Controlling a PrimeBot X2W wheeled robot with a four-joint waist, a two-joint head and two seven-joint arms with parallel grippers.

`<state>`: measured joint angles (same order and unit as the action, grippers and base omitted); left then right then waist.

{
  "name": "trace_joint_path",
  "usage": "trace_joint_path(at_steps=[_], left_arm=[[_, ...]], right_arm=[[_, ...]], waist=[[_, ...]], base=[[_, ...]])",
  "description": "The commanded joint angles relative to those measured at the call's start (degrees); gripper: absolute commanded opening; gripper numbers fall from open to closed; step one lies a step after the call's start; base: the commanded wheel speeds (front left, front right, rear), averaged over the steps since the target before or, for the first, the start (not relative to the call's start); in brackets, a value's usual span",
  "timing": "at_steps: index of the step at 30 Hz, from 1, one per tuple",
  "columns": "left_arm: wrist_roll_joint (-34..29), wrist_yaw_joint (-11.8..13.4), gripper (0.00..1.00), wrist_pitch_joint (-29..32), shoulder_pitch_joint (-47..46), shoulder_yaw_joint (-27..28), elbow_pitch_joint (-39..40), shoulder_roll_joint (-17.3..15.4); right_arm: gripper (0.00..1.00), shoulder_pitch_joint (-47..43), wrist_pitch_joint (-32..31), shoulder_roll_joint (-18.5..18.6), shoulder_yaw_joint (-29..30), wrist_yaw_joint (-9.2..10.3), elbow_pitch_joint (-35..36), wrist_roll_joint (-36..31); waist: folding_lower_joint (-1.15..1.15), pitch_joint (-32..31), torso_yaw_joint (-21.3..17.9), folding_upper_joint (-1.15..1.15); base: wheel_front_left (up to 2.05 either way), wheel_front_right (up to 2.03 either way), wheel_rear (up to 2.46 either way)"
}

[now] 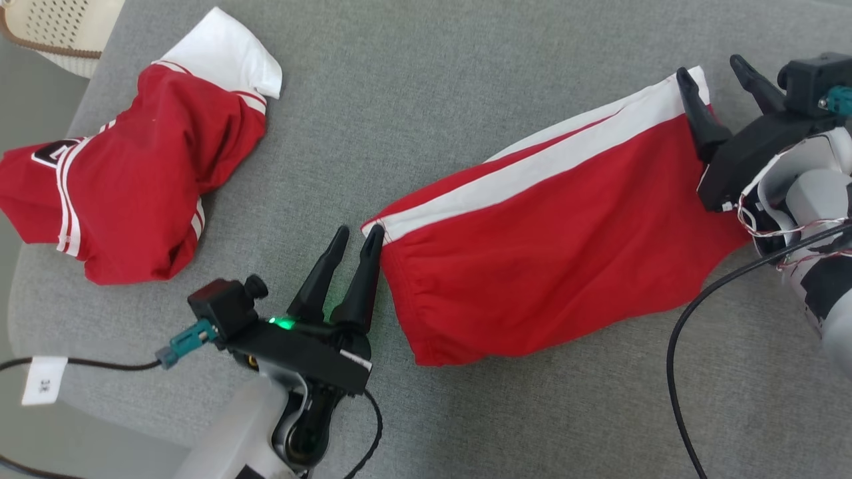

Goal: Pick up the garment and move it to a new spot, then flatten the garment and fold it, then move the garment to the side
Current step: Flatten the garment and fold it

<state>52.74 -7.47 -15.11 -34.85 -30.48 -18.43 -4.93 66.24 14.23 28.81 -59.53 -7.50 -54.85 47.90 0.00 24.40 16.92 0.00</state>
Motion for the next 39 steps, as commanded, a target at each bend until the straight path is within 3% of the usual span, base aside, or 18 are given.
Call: trace_joint_path(at_steps=[1, 9, 25, 30, 32, 34, 35, 36, 39], left_arm=[[-1.9, 0.0, 1.0, -0.1, 1.9, 1.2, -0.7, -0.1], [-9.1, 0.0, 1.0, -0.1, 7.5, 6.5, -0.6, -1.0], [-10.1, 0.0, 1.0, -0.1, 13.7, 7.1, 0.5, -1.7], [-10.1, 0.0, 1.0, -0.1, 13.9, 7.2, 0.6, -1.4], [-10.0, 0.0, 1.0, -0.1, 13.9, 7.2, 0.8, -1.3], [-9.9, 0.0, 1.0, -0.1, 14.0, 7.2, 0.8, -1.4], [-9.9, 0.0, 1.0, -0.1, 14.1, 7.3, 0.7, -1.4], [-10.0, 0.0, 1.0, -0.1, 14.1, 7.3, 0.7, -1.5], [-10.1, 0.0, 1.0, -0.1, 14.0, 7.3, 0.7, -1.6]], right_arm=[[1.0, -1.5, 0.6, -0.3, 0.4, 0.03, -0.3, 0.7], [1.0, -8.8, 1.0, -0.3, 2.2, 0.03, 1.7, 3.9], [1.0, -15.3, -1.2, -0.6, 1.0, 0.03, -0.9, 10.3], [1.0, -17.4, -5.2, -2.1, -0.1, -0.01, -0.6, 13.4], [0.66, -18.2, -7.5, -2.4, -1.2, -0.1, 0.6, 14.7], [0.21, -18.6, -8.0, -2.1, -1.7, -0.19, 1.6, 15.6], [0.09, -18.6, -8.1, -1.8, -1.9, -0.19, 2.0, 15.9], [0.0, -18.6, -8.3, -1.7, -2.2, -0.18, 2.3, 16.3], [0.0, -18.5, -7.4, -1.0, -2.3, -0.07, 2.6, 17.4]], waist=[[0.0, -1.3, -0.7, 0.0], [0.0, -5.2, -2.1, 0.0], [0.0, -6.7, 0.0, 0.0], [0.0, -6.9, 0.8, 0.0], [0.0, -7.0, 0.9, 0.0], [0.0, -7.1, 1.0, 0.0], [0.0, -7.2, 0.9, 0.0], [0.0, -7.3, 0.8, 0.0], [0.0, -7.8, 0.5, 0.0]], base=[[0.0, 0.0, 0.0], [0.0, 0.0, 0.0], [0.0, 0.0, 0.0], [0.0, 0.0, 0.0], [0.0, 0.0, 0.0], [0.0, 0.0, 0.0], [0.0, 0.0, 0.0], [0.0, 0.0, 0.0], [0.0, 0.0, 0.0]])
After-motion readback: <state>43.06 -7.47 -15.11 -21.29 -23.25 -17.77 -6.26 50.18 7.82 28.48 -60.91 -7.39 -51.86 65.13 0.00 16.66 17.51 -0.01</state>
